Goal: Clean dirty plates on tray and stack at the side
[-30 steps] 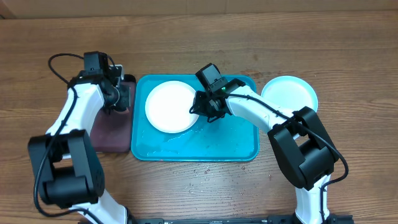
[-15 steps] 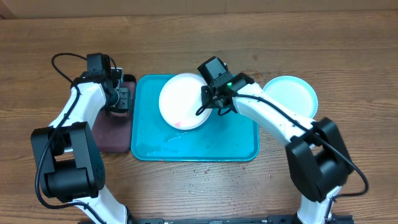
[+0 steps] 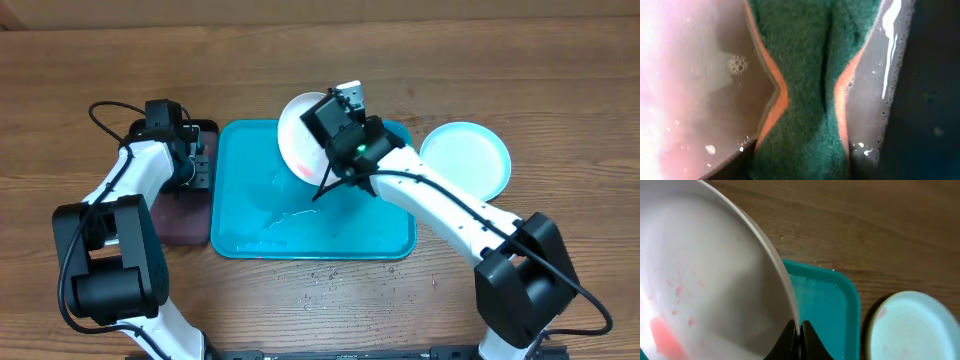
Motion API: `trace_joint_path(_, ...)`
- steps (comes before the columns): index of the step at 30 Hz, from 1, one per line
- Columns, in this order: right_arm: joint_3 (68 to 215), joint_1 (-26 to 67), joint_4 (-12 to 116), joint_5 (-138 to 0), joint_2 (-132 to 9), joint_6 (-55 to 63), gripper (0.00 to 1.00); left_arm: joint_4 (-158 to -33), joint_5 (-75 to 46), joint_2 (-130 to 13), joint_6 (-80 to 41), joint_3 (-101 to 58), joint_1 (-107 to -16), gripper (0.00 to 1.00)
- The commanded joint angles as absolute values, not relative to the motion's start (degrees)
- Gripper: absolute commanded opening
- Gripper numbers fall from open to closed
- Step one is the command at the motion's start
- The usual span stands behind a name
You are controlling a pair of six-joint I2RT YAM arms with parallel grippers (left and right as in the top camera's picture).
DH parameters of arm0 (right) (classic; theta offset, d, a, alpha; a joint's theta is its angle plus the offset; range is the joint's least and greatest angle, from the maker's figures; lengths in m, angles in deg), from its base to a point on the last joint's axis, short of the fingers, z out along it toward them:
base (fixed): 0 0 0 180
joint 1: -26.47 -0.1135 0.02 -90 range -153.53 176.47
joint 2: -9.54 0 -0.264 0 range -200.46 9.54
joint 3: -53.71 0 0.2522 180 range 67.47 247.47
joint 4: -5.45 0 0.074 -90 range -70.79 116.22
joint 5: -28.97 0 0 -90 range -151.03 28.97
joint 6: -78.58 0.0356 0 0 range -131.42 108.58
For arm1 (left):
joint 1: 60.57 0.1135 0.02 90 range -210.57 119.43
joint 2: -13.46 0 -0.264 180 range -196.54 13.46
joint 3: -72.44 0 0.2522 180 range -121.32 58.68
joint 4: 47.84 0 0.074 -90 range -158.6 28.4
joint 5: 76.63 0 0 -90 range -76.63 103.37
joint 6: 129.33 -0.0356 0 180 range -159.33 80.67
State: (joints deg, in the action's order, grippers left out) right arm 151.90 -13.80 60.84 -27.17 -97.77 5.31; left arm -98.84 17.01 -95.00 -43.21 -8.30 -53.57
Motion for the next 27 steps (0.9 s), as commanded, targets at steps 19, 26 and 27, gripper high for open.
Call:
trace_joint_path(19,153.5,-23.5,56.3,6.3,-95.5,4.6,0.04,-98.2,17.0,-95.5,-43.0,-7.7,-53.4,0.07)
trace_joint_path(26,153.5,-24.4,55.4,8.4,-95.5,3.3,0.04,-101.6,16.8,-95.5,-41.2,-11.4,-53.4,0.44)
trace_joint_path(27,153.5,-24.4,55.3,8.8,-95.5,3.3,0.04,-102.2,16.8,-95.5,-40.9,-12.3,-53.4,0.45)
